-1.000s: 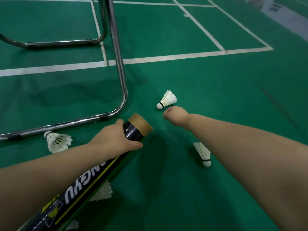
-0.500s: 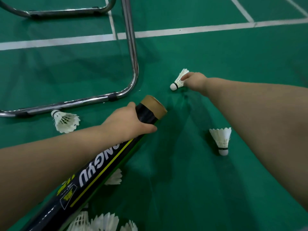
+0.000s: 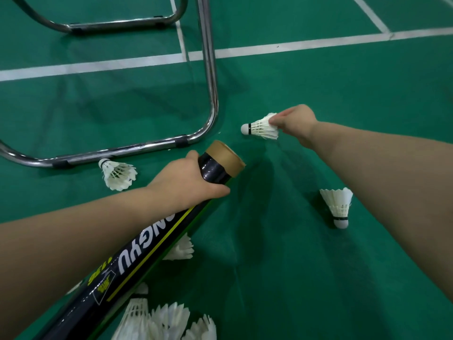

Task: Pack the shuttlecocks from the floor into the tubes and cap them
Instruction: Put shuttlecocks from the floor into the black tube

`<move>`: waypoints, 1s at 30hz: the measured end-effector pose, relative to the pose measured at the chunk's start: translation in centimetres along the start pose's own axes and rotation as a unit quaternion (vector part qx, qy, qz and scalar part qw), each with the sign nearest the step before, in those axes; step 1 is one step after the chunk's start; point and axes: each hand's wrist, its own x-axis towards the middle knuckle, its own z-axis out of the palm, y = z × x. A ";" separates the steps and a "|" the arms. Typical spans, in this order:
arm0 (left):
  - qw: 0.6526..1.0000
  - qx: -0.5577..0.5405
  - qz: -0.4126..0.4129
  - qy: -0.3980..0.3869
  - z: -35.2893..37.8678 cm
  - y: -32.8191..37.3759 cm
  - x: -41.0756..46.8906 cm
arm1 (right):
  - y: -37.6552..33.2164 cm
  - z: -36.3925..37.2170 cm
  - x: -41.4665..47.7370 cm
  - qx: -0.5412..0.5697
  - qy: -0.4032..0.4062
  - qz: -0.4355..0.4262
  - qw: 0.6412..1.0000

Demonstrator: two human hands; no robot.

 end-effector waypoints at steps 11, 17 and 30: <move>0.999 -0.004 -0.026 0.028 -2.0 -2.3 -4.5 | -5.6 0.6 -10.8 0.116 -0.246 -0.091 0.958; 0.998 0.012 -0.027 0.048 -3.1 -3.2 -8.0 | -7.9 3.0 -17.5 0.116 -0.308 -0.131 0.935; 0.997 0.009 -0.021 0.079 -4.9 -6.0 -20.8 | -11.0 3.3 -30.8 0.038 -0.460 -0.080 0.884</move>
